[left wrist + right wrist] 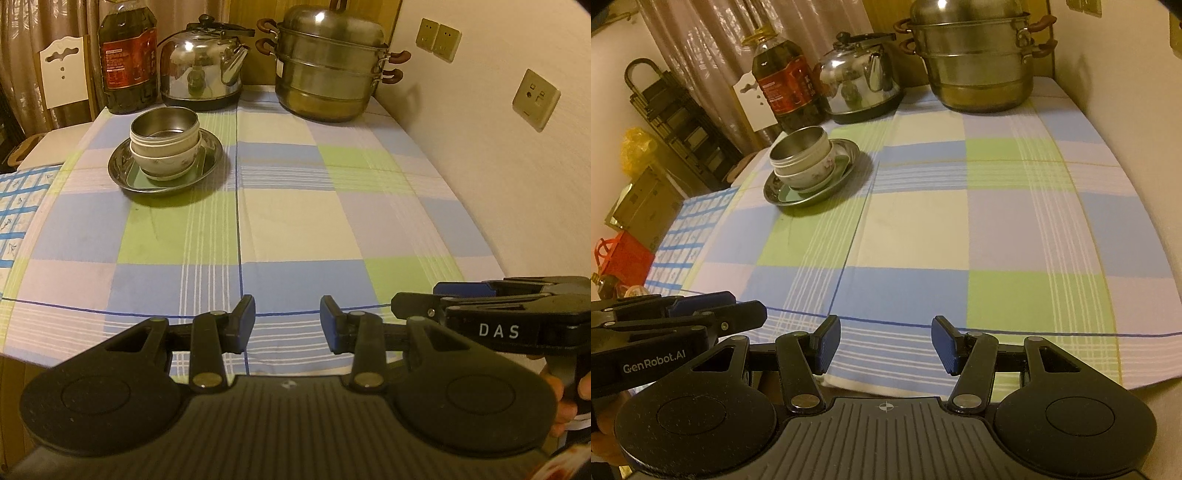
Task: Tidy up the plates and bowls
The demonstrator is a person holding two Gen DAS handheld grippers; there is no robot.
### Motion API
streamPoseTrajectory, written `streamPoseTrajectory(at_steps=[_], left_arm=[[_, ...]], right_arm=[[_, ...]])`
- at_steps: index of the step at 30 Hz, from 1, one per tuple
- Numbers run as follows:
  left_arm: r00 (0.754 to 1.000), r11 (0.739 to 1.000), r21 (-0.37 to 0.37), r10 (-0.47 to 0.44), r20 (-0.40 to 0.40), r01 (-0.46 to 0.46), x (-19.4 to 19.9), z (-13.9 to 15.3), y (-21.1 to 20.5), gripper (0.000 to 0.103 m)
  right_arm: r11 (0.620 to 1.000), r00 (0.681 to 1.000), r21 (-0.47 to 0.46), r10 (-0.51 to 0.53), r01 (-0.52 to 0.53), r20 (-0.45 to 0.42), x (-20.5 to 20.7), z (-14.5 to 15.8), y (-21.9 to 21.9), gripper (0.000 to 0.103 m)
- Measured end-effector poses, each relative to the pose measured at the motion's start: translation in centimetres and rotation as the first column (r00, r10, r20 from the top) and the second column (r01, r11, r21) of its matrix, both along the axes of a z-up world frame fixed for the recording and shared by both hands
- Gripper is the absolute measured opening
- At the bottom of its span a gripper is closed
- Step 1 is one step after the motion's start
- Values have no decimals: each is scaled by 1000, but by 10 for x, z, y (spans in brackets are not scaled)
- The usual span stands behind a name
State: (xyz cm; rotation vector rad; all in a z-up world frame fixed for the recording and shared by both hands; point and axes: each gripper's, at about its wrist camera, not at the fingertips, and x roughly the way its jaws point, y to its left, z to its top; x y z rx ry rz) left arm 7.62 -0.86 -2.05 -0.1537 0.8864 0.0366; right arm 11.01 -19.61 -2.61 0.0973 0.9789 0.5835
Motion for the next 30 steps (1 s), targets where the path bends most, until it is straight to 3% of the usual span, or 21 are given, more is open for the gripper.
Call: streamPoseTrajectory(at_steps=[30], left_arm=[[1000,1000,6,1,-2,-1,7,-1,-6,35]], right_arm=[[1000,1000,-1,4,-4,-3,5,0,-8,55]])
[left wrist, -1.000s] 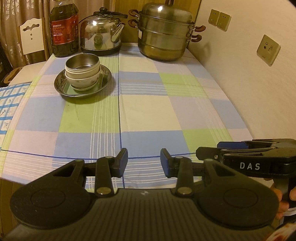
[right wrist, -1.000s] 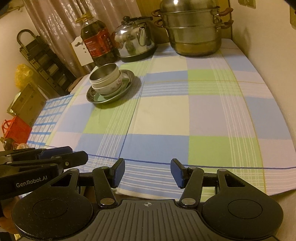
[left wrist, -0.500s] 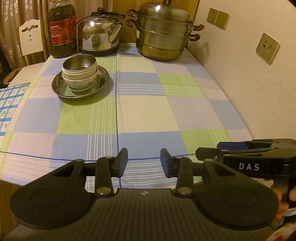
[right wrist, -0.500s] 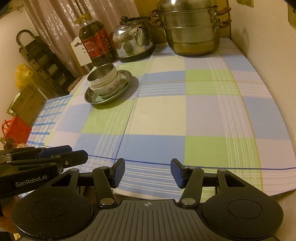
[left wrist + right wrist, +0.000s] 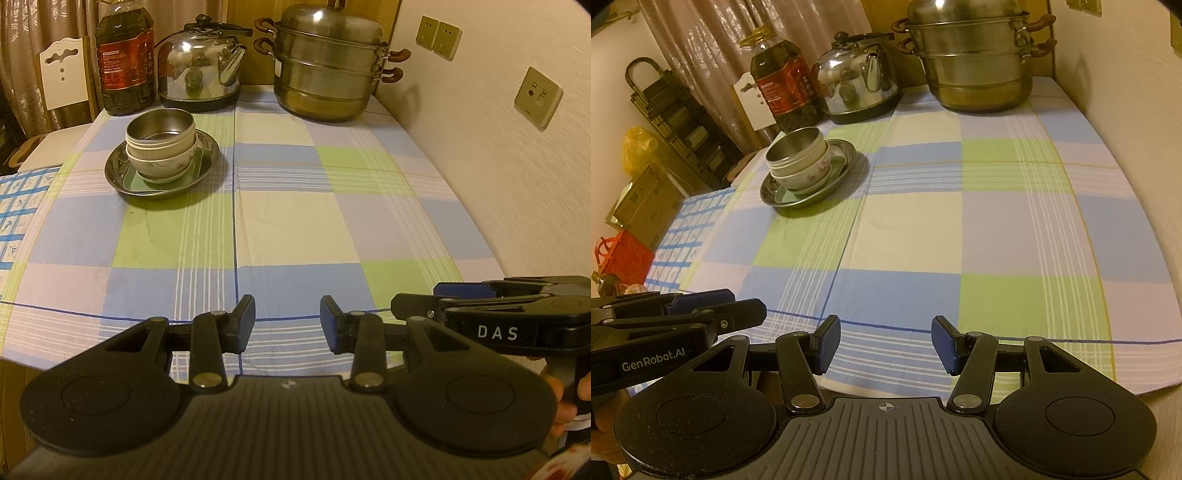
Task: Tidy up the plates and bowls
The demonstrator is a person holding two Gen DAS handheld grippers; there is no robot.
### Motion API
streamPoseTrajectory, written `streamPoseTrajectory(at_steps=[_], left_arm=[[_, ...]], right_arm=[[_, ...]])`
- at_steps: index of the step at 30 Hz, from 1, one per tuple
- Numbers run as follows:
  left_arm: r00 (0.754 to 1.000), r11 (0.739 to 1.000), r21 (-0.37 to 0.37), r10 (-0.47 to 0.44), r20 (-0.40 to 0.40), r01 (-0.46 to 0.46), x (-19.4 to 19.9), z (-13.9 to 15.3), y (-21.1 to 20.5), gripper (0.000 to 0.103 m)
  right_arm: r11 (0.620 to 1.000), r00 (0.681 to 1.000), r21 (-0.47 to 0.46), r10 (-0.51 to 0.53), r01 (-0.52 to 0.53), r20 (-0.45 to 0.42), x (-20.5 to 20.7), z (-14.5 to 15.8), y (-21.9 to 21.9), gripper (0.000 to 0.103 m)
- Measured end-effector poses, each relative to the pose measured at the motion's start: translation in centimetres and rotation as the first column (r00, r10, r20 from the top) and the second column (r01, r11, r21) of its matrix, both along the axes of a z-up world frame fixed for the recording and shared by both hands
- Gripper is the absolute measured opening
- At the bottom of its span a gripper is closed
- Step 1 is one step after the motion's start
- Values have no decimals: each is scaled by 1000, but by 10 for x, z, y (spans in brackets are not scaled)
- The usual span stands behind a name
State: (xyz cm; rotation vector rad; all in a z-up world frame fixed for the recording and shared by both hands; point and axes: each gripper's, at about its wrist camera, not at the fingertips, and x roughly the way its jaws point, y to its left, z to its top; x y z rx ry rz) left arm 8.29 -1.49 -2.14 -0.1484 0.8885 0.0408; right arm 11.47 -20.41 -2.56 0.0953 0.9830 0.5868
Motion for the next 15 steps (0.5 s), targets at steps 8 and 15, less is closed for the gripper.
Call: streamPoseTrajectory(at_steps=[8,15], left_arm=[[1000,1000,0,0,0,0,0,0,0,35],[1000,1000,1,0,0,0,0,0,0,35]], right_arm=[[1000,1000,-1,0,0,0,0,0,0,55],[1000,1000,-2,2,-2,1,0,0,0,55]])
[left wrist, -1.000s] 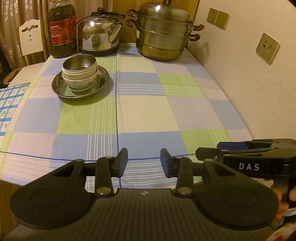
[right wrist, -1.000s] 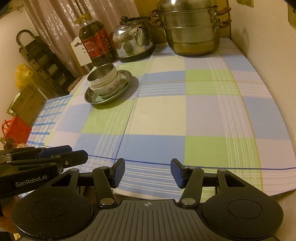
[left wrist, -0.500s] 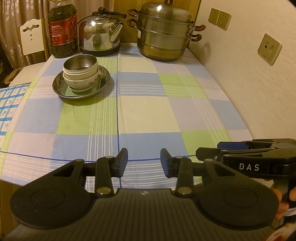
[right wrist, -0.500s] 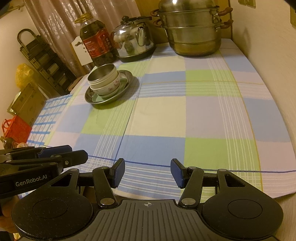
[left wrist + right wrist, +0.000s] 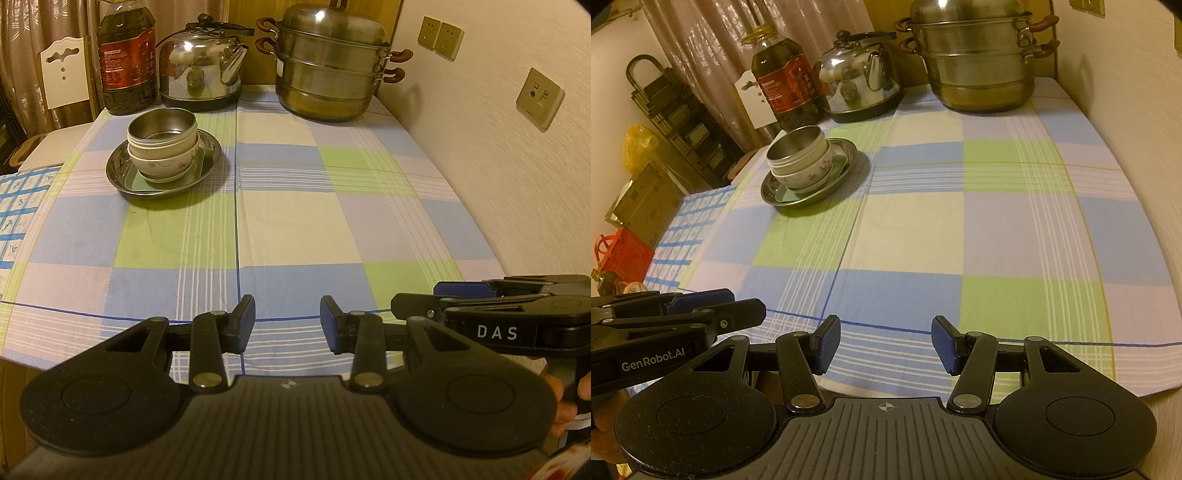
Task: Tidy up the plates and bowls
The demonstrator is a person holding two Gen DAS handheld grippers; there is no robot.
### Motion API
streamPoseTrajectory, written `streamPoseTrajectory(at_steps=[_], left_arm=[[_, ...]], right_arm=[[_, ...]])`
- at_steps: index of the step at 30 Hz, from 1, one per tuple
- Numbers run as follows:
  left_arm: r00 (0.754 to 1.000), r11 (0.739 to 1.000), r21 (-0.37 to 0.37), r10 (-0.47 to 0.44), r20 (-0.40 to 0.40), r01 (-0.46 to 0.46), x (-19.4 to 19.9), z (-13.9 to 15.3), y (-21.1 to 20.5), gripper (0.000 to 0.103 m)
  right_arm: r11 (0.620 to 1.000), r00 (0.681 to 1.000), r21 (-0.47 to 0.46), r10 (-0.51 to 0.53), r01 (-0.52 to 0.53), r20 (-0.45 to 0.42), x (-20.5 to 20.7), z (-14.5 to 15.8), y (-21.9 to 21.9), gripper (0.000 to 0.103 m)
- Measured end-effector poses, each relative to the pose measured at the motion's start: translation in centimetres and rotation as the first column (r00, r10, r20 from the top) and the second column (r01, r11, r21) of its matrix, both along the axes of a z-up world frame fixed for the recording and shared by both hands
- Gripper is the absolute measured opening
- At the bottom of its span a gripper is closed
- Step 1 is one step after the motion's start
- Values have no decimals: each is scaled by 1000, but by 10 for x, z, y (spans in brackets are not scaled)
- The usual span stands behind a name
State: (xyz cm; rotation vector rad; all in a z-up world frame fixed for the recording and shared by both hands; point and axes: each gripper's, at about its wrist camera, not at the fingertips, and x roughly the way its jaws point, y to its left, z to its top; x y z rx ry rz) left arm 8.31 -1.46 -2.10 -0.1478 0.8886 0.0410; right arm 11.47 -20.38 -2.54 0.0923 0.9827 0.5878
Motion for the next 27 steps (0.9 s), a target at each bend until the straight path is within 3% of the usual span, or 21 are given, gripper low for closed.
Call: streamPoseTrajectory(at_steps=[27], left_arm=[[1000,1000,2,9,-7,-9,4,-2,5,35]], right_arm=[[1000,1000,-5,7,-7,0,0,0,2,55]])
